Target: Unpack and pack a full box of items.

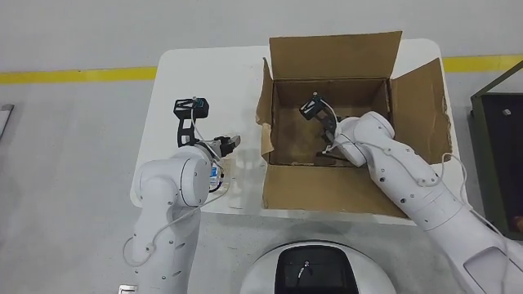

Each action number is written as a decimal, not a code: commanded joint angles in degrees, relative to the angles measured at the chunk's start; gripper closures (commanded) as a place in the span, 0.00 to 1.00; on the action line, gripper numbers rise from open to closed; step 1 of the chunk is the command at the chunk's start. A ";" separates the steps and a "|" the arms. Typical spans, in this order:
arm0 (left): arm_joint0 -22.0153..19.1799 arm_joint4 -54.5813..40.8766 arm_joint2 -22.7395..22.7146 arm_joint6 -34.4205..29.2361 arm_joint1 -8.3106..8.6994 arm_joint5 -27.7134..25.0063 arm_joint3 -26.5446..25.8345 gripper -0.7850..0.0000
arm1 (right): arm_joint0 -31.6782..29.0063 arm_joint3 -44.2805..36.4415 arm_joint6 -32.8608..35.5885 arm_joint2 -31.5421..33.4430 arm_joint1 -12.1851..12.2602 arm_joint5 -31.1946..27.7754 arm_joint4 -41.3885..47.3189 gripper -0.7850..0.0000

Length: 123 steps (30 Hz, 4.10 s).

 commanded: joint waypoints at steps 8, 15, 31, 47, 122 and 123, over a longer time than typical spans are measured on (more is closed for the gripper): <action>0.00 0.00 0.00 0.00 0.00 0.00 0.00 0.00 | -4.57 -14.97 -1.58 9.52 1.57 -0.38 3.28 1.00; 0.00 0.00 0.00 0.00 0.00 0.00 0.00 0.00 | -11.09 -27.95 -3.15 18.19 2.93 -1.05 6.25 1.00; 0.00 0.00 0.00 0.00 0.00 0.00 0.00 0.00 | -8.91 -20.74 0.69 14.04 2.61 -1.48 2.91 1.00; 0.00 0.00 0.00 0.00 0.00 0.00 0.00 0.00 | -7.23 -20.88 2.54 14.60 2.57 -1.55 2.87 1.00; 0.00 0.00 0.00 0.00 0.00 0.00 0.00 0.00 | -34.77 -28.31 4.10 47.76 7.43 4.61 8.26 1.00; 0.00 0.00 0.00 0.00 0.00 0.00 0.00 0.00 | -34.74 -28.00 4.19 47.49 7.47 4.38 8.17 1.00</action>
